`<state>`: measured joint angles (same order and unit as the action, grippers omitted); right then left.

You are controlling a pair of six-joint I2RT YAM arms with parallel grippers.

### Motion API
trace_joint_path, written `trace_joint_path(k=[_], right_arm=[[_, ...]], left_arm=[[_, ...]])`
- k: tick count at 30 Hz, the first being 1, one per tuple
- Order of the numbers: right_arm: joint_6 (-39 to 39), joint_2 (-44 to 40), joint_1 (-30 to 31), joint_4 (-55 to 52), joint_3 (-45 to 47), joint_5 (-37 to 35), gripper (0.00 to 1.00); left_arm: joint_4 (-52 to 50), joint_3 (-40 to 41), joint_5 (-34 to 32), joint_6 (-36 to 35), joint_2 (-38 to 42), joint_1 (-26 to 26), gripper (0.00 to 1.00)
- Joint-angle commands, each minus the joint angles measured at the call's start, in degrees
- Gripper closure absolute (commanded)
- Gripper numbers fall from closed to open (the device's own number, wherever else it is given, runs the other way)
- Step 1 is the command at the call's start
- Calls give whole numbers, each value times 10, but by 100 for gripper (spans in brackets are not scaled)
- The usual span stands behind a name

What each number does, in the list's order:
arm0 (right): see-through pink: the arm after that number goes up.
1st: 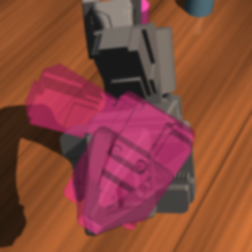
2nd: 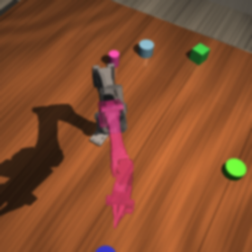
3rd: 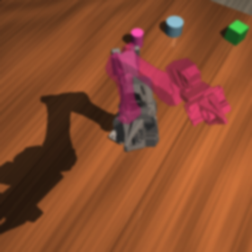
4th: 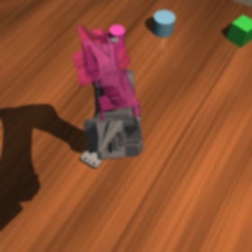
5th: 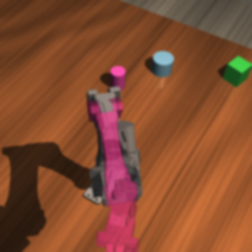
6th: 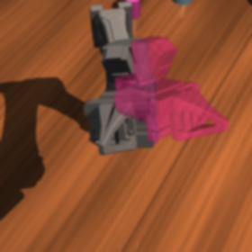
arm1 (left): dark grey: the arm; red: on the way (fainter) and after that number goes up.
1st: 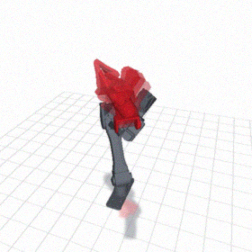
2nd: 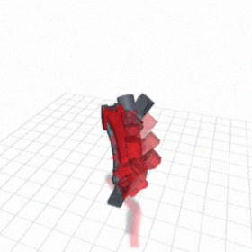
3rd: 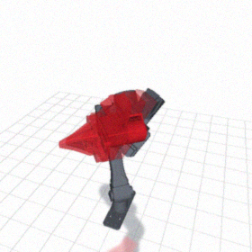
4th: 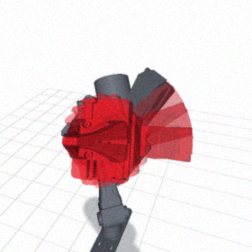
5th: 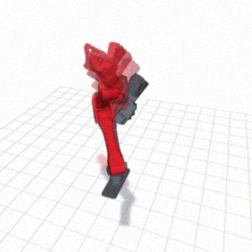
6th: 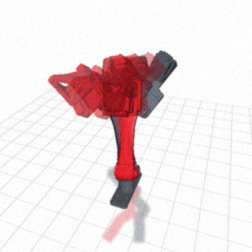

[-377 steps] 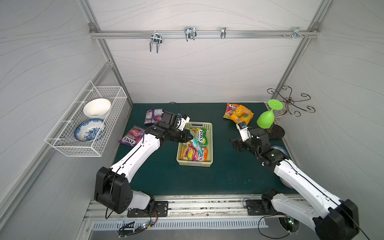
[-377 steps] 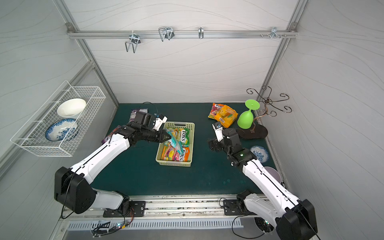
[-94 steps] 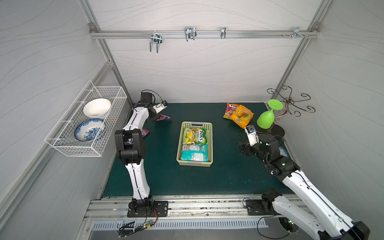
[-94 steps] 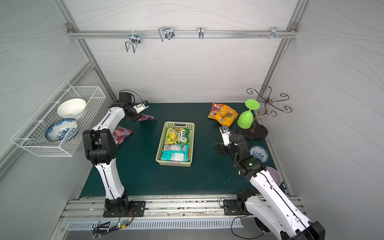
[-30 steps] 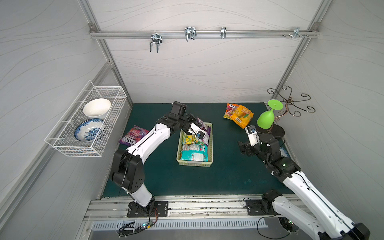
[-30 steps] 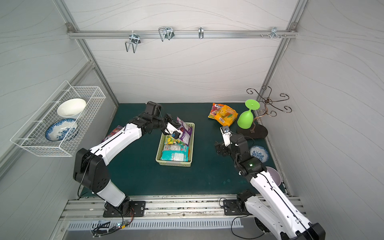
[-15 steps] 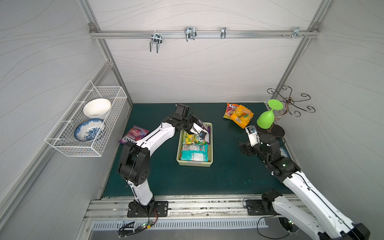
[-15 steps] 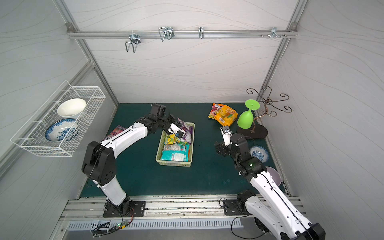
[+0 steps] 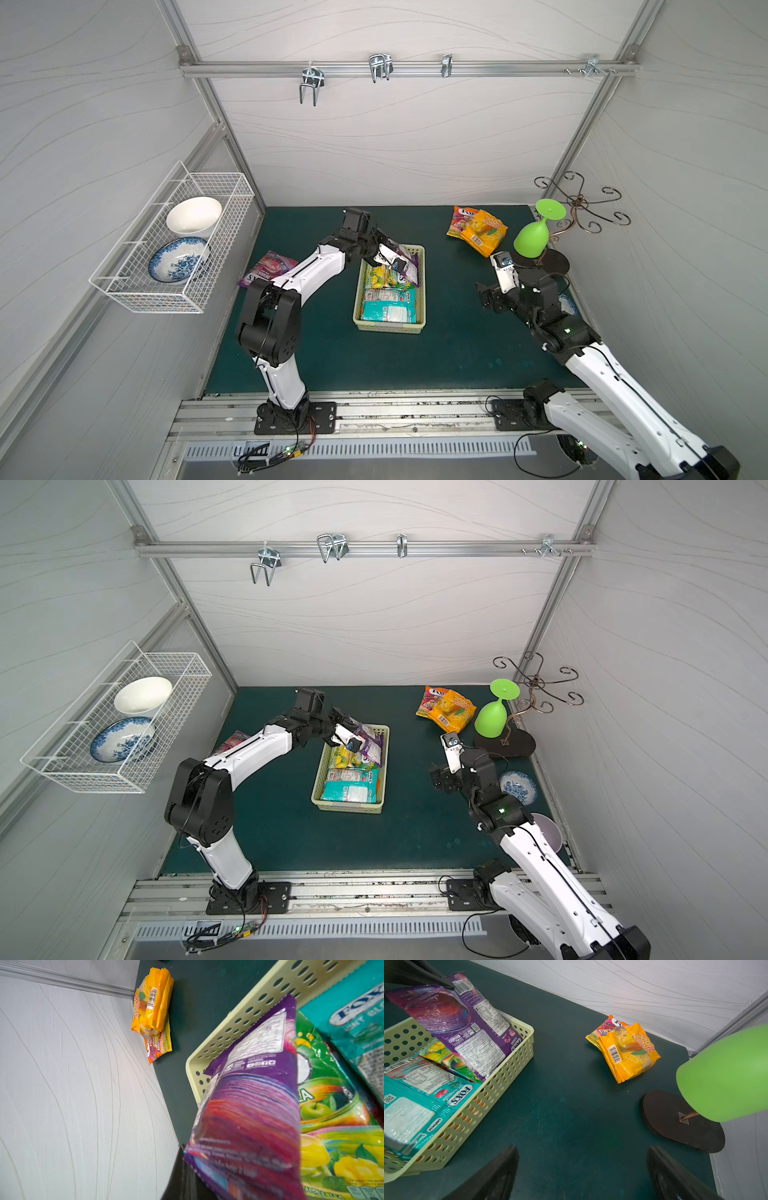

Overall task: Put the candies in the basket
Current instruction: Place the candy in the basket.

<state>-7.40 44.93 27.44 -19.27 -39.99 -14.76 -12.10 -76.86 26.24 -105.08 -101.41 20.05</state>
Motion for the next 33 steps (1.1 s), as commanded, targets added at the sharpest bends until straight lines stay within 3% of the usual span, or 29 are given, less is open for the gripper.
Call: trace_joint_path(k=[1, 4, 6, 9, 21, 33], right_arm=[[-2, -3, -3, 20, 2, 4, 1], [-3, 0, -3, 16, 3, -6, 1], [-2, -3, -3, 16, 3, 3, 1], [-3, -3, -3, 17, 4, -4, 1], [10, 2, 0, 17, 4, 25, 1], [26, 7, 12, 19, 6, 31, 1]], left_arm=[[40, 4, 8, -25, 23, -19, 90], [46, 14, -1, -23, 29, -23, 50], [38, 14, -3, -24, 34, -29, 44], [45, 19, -8, -8, 45, -37, 24], [-41, 74, -40, 35, 168, -63, 5], [-117, 73, -85, 284, 265, -79, 2]])
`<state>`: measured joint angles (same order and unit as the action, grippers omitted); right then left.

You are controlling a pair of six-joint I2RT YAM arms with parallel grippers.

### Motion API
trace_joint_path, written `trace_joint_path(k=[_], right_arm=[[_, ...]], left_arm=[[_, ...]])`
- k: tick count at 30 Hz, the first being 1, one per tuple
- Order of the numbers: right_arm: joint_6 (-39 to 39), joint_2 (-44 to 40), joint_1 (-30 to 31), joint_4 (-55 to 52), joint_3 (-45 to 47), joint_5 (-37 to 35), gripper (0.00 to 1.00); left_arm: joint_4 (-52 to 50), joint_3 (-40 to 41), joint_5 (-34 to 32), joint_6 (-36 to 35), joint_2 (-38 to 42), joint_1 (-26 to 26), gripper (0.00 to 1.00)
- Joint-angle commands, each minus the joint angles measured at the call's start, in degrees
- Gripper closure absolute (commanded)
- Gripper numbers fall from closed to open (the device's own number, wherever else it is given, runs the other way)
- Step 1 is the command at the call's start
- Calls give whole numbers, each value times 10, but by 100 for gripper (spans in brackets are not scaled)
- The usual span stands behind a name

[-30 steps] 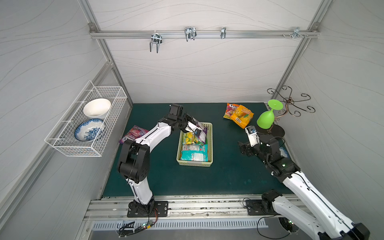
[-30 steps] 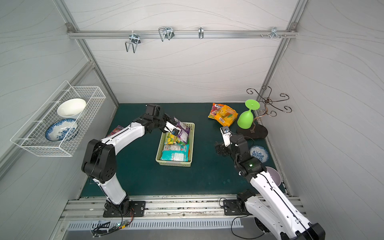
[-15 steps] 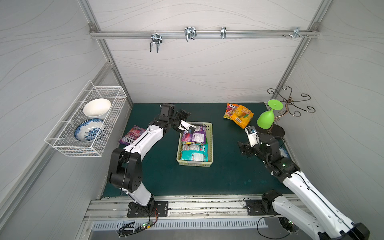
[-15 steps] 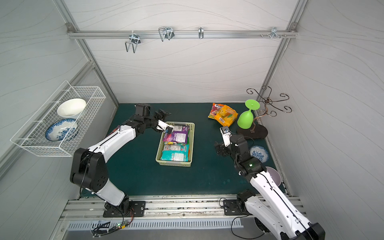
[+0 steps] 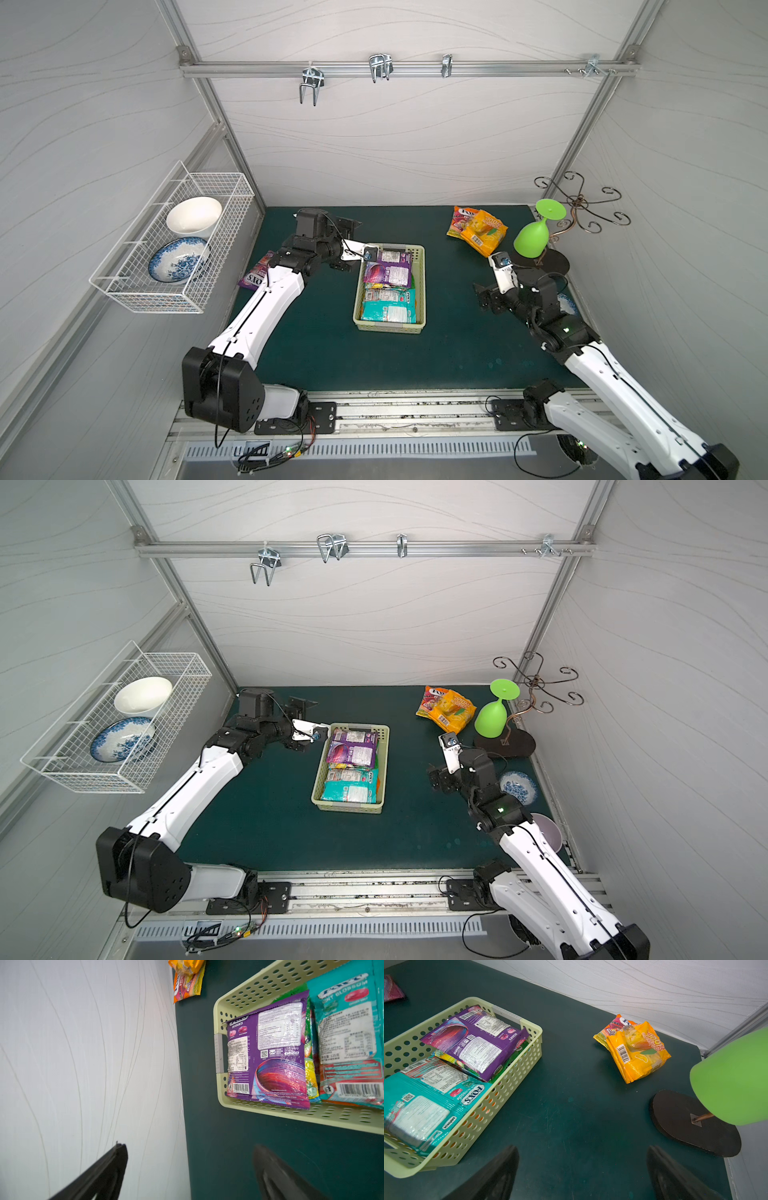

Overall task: Put the candies in the basket
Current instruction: Place the candy in the basket.

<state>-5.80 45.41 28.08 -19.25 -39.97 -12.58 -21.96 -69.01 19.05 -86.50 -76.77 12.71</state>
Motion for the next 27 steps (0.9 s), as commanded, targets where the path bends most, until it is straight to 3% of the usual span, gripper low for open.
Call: trace_joint_path(k=[1, 8, 19, 27], right_arm=[[8, 2, 9, 19, 5, 11, 1], [9, 24, 18, 1, -15, 19, 1], [60, 107, 42, -52, -98, 27, 1], [91, 181, 100, -50, -150, 10, 1]], left_arm=[[-17, -5, -12, 128, 25, -9, 2], [-32, -10, -65, 367, 65, -19, 2], [-119, -14, -127, 655, 113, -31, 2], [-158, -4, -90, 851, 141, -92, 2]])
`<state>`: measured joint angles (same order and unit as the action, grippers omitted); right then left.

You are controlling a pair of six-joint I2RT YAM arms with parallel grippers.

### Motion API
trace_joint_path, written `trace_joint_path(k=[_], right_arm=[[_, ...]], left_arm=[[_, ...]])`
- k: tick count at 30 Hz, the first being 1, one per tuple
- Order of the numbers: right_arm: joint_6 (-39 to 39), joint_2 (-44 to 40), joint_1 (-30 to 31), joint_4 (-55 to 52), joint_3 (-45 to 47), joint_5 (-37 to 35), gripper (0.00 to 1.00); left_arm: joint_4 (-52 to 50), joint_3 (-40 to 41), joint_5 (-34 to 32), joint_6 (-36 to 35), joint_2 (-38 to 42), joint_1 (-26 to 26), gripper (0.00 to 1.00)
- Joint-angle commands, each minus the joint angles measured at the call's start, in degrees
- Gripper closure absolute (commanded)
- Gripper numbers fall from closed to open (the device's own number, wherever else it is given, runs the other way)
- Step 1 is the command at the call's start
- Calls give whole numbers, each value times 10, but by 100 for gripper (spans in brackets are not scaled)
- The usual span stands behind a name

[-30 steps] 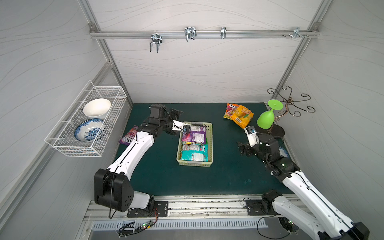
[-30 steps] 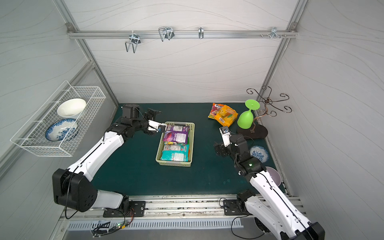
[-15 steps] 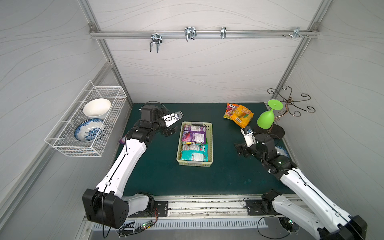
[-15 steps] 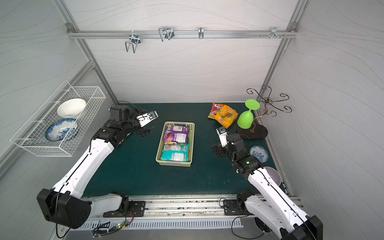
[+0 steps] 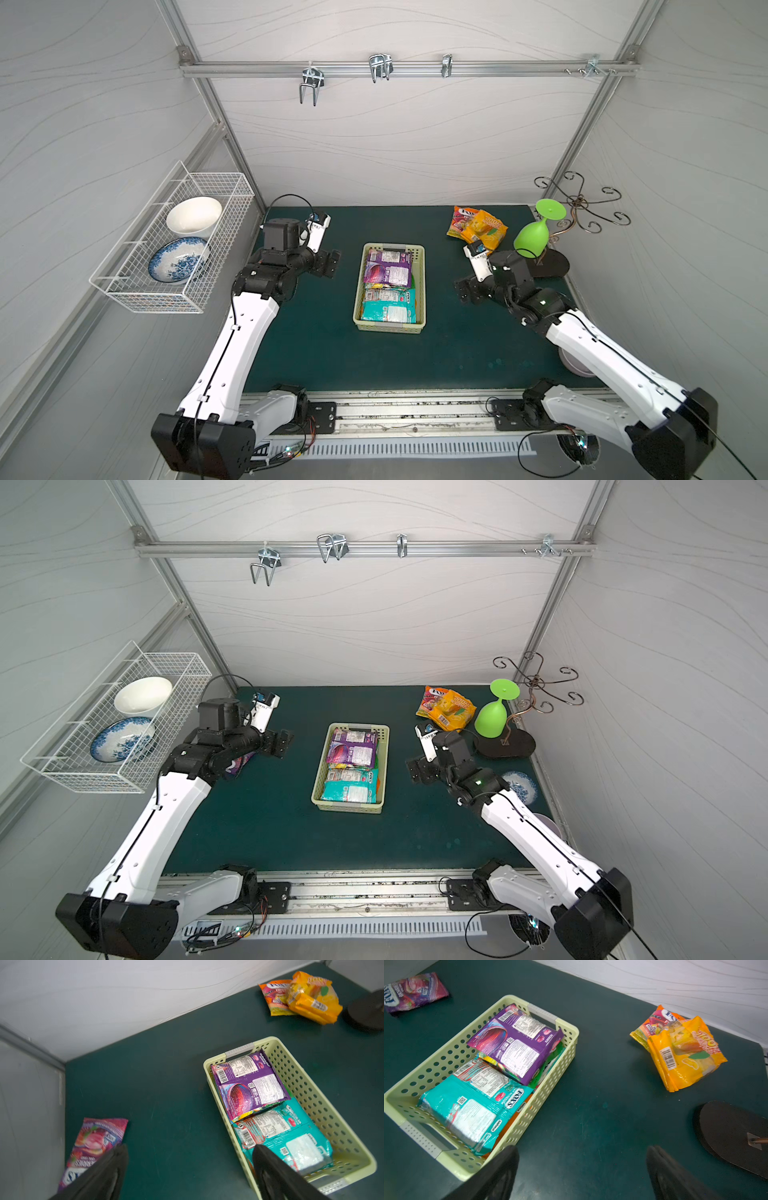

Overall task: Put the candies in the basket
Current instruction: Place the candy in the basket.

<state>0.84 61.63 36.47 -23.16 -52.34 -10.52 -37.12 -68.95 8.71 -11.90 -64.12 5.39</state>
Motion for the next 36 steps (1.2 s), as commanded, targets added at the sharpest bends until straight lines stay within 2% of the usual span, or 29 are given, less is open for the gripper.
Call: trace_joint_path(k=[1, 6, 10, 15, 26, 36], right_arm=[[34, 30, 22, -9, -34, -9, 1], [42, 96, 66, 4, -77, -15, 1], [53, 158, 99, 26, -110, -6, 2], [42, 262, 133, 13, -197, -19, 2], [63, 507, 135, -13, -425, -1, 18], [114, 642, 110, -31, -558, 37, 40]], left_arm=[[-3, 2, 19, 113, 20, -27, 2], [9, 26, 7, 141, 23, -60, 2], [16, 38, 10, 138, 31, -63, 2], [13, 43, 21, 141, 34, -64, 2], [13, 40, 16, 143, 26, -53, 2], [7, 34, -5, 137, 18, -42, 2]])
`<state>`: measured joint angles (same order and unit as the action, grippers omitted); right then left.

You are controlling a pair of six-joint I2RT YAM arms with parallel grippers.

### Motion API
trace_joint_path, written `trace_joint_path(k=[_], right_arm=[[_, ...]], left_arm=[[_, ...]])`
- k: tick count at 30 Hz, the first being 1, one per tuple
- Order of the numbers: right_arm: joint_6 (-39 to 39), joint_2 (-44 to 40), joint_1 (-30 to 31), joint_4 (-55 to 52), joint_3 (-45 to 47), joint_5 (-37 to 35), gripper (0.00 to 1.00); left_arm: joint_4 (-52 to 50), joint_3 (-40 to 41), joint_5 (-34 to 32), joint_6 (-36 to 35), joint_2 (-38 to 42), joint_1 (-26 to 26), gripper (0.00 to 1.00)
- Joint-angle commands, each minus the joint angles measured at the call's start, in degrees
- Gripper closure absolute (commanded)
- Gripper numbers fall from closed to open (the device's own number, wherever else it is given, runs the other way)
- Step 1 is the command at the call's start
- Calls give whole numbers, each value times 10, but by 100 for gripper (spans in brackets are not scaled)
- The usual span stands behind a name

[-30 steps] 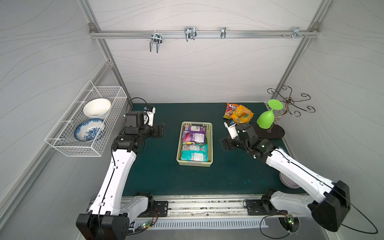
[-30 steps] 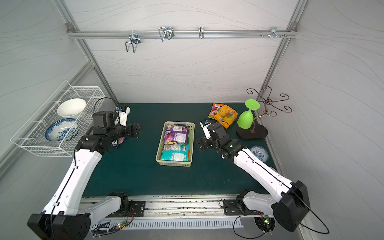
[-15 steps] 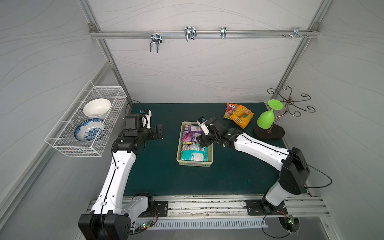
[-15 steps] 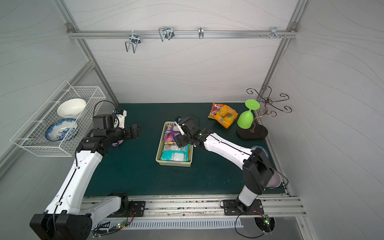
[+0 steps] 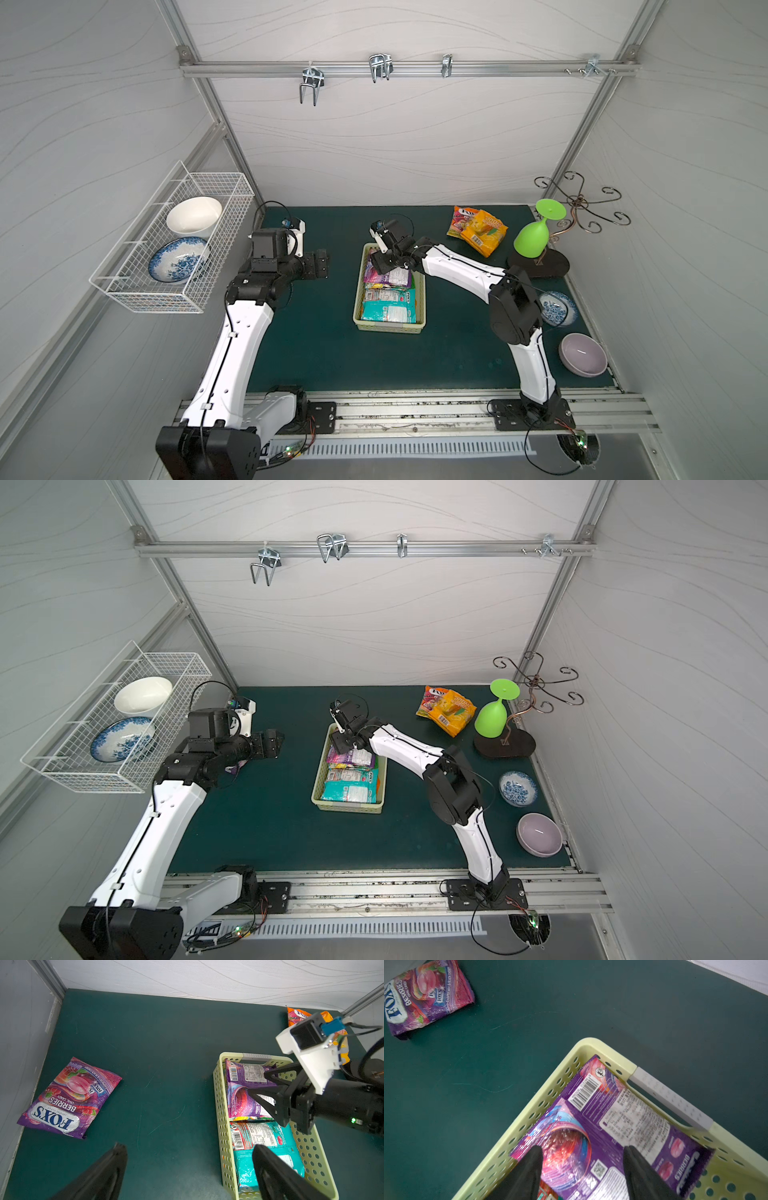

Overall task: Put the candies in the basket
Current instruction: Place the candy in the basket.

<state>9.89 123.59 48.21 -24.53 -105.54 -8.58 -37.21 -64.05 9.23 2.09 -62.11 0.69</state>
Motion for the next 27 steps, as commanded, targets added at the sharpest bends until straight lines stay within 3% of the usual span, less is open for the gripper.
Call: trace_joint_path(k=[1, 8, 14, 21, 27], right_arm=[[22, 33, -7, -15, -34, 23, 42], [9, 83, -9, -12, -12, 6, 44], [-10, 43, 1, -3, 58, 4, 45], [-70, -19, -5, -73, -10, -18, 40], [-77, -40, -36, -131, -63, -90, 34]], left_arm=[[10, -13, -8, -2, -2, 5, 2], [15, -10, -6, -2, -4, 5, 2], [17, -10, -5, 1, -7, 3, 2], [17, -10, 1, 1, -1, 1, 2], [19, -8, 2, 2, -2, -1, 2]])
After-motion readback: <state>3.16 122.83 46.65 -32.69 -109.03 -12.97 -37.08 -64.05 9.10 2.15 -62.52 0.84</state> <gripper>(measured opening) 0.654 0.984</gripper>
